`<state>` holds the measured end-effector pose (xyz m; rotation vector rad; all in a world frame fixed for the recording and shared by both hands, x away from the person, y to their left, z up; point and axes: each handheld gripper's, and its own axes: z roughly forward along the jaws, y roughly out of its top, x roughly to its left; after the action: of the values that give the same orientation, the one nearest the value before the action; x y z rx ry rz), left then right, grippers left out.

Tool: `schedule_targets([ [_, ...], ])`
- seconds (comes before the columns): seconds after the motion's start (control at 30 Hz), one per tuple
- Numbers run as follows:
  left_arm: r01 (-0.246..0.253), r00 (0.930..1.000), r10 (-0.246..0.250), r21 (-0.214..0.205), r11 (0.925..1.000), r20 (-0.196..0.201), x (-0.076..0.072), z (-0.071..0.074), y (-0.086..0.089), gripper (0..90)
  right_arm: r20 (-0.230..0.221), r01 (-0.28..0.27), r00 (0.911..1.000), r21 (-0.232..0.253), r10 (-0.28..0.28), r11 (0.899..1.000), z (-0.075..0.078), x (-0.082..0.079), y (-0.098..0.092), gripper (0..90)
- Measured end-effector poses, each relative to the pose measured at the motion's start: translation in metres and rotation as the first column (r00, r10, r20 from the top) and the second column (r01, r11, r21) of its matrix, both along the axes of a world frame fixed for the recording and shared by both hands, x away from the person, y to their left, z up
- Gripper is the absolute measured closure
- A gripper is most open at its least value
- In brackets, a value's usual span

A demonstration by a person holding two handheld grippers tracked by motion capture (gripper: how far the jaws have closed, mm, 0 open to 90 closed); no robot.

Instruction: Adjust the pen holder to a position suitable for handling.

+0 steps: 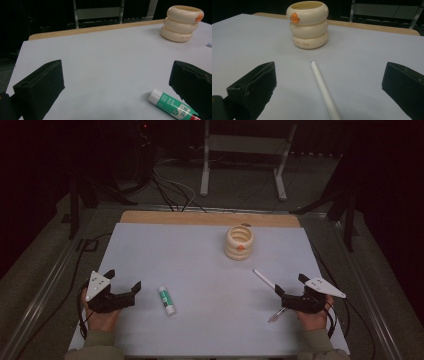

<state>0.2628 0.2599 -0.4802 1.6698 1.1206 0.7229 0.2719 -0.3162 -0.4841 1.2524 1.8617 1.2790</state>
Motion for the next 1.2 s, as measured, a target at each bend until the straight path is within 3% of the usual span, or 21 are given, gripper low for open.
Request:
schedule_targets([
  [0.33,-0.024,0.9997,0.024,-0.003,0.9997,0.005,-0.001,-0.001,0.002,0.4,0.0,0.005,1.0,0.0,-0.005,1.0,0.001,-0.001,0.001,0.0],
  [0.47,-0.033,0.9994,0.033,0.003,0.9994,0.012,-0.001,-0.001,0.001,0.4,0.004,0.013,0.9999,0.026,-0.013,1.0,0.004,-0.001,0.002,0.0],
  [0.77,-0.043,0.9991,0.043,-0.008,0.999,0.007,-0.001,-0.003,0.003,0.4,0.009,0.012,0.9999,0.022,-0.012,1.0,0.024,0.001,0.013,0.0],
  [0.9,-0.042,0.9991,0.042,-0.007,0.9991,0.007,-0.001,-0.003,0.002,0.4,0.011,-0.012,0.9999,-0.009,0.012,1.0,0.037,0.01,0.029,0.0],
  [1.2,-0.041,0.9992,0.041,-0.007,0.9992,0.003,0.0,-0.004,0.002,0.4,-0.015,-0.04,0.9991,-0.019,0.04,0.999,0.059,0.035,0.056,0.0],
])
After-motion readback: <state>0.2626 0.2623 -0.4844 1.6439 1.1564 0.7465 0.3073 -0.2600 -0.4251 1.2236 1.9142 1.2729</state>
